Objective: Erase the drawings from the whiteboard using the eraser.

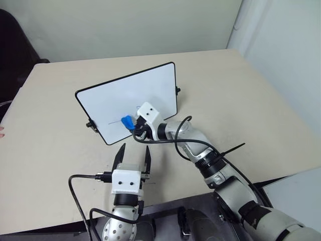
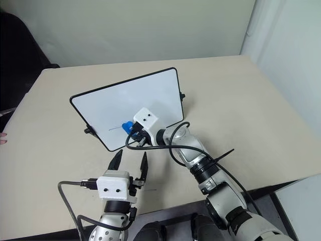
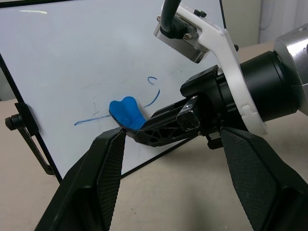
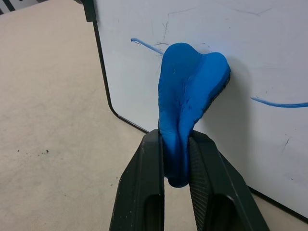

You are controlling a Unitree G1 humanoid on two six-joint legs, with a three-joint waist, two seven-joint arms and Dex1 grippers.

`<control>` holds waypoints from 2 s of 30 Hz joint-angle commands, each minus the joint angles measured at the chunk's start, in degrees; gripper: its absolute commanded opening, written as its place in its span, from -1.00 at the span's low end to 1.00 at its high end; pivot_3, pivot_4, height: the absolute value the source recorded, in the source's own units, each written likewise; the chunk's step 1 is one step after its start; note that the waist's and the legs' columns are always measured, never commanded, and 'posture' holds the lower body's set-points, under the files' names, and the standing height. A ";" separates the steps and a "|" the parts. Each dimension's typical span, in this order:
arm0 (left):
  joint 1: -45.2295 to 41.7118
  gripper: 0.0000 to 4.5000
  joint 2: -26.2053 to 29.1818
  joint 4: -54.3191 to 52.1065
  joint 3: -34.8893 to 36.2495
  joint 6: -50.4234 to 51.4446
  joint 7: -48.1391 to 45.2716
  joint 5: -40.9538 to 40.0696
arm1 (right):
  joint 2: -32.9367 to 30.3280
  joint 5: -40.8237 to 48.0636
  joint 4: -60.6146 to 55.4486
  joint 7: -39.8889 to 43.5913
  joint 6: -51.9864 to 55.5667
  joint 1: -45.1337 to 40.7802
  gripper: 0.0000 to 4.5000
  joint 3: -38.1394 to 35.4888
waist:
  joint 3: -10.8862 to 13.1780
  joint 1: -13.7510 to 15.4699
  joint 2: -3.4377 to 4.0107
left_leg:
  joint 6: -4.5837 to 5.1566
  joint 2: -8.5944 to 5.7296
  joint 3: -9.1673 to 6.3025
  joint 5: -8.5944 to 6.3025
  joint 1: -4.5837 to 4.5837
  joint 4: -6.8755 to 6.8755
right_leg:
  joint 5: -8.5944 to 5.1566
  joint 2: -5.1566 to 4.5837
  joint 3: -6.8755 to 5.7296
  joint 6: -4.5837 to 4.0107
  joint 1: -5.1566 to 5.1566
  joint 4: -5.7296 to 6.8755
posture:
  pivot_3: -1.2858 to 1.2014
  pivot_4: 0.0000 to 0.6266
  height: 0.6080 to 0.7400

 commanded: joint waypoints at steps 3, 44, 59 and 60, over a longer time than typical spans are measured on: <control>-0.02 0.52 -0.99 -2.25 -3.06 -0.76 -0.20 -0.05 | 0.64 -0.02 -3.00 3.88 -1.83 -0.80 -0.83 2.27 | 0.00 0.00 0.00 | -0.01 0.00 0.00 0.00 0.00 0.00 | 0.00 0.00 0.00 -0.01 -0.01 0.01 | 0.03 -0.52 1.00; -2.54 0.52 -0.61 -1.16 -1.88 -0.30 -0.69 -1.11 | 6.47 -5.71 13.05 -5.22 -19.08 -5.95 -0.83 0.86 | 0.00 0.17 -0.01 | -0.03 0.03 -0.07 0.02 0.00 0.03 | 0.16 0.00 -0.03 -0.30 -0.02 0.05 | 0.03 -0.52 1.00; -2.10 0.52 -0.26 -1.83 -1.81 -0.25 -0.85 -1.28 | 3.26 -5.00 14.98 -10.13 -15.09 -6.65 -0.83 -5.11 | 0.01 0.36 -0.01 | 0.16 0.01 -0.12 0.35 0.05 0.03 | 0.21 0.00 -0.05 -0.27 0.01 0.09 | 0.03 -0.52 1.00; -2.05 0.52 -0.22 -1.91 -1.78 -0.25 -0.90 -1.30 | 3.15 -4.99 14.73 -10.14 -14.90 -6.60 -0.83 -5.47 | 0.01 0.36 -0.01 | 0.15 0.01 -0.12 0.37 0.05 0.03 | 0.21 0.00 -0.06 -0.27 0.00 0.08 | 0.03 -0.52 1.00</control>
